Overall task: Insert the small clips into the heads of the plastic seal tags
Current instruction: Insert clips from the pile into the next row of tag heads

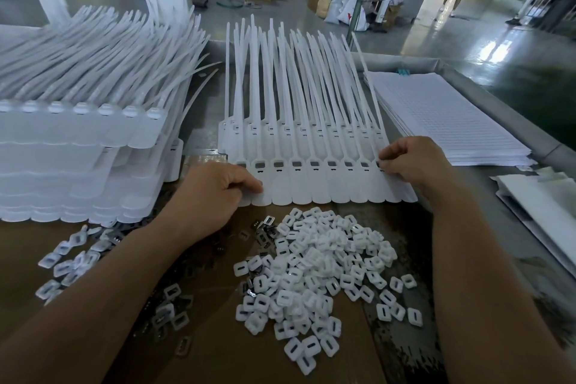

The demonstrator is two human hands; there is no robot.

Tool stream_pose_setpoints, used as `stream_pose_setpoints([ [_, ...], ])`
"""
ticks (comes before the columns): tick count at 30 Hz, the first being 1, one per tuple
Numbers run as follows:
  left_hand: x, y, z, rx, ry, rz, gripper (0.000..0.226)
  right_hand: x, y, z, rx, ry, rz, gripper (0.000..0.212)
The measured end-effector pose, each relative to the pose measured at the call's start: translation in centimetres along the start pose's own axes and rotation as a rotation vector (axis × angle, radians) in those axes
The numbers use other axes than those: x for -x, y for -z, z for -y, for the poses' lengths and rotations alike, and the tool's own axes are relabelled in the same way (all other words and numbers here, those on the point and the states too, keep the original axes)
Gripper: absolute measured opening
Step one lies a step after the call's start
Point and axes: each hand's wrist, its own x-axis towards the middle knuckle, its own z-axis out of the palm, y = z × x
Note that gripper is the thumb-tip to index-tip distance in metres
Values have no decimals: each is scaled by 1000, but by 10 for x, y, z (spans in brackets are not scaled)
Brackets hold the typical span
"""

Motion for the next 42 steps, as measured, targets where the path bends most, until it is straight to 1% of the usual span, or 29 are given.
stream_pose_setpoints([
  [4,1,0,0,12,7,4,40,1,1,3,26,25,-33,14],
  [6,1,0,-1,17,12,8,40,5,2,9,35,98,-66,13],
  [7,1,0,-2,15,13,10,40,8,2,14,18,150,-52,14],
  [9,1,1,-2,11,16,17,40,17,1,29,-29,266,46,18],
  [12,1,1,-2,32,25,19,39,35,-8,55,-30,440,261,20],
  [16,1,1,-3,23,21,11,38,60,-37,77,86,627,536,10],
  [18,1,2,-3,21,12,13,37,67,-49,82,133,711,613,12],
  [20,2,3,-4,18,8,15,35,69,-55,83,170,765,639,16],
  [24,2,3,-5,2,14,2,36,69,-58,82,211,785,656,23],
  [36,3,4,-5,-11,14,10,38,67,-62,80,249,787,637,13],
  [38,3,3,-5,-10,13,12,38,66,-60,79,213,775,651,13],
  [39,3,3,-5,-9,13,13,38,66,-59,78,169,756,651,16],
  [42,2,2,-3,19,20,7,38,59,-49,74,-11,687,571,26],
])
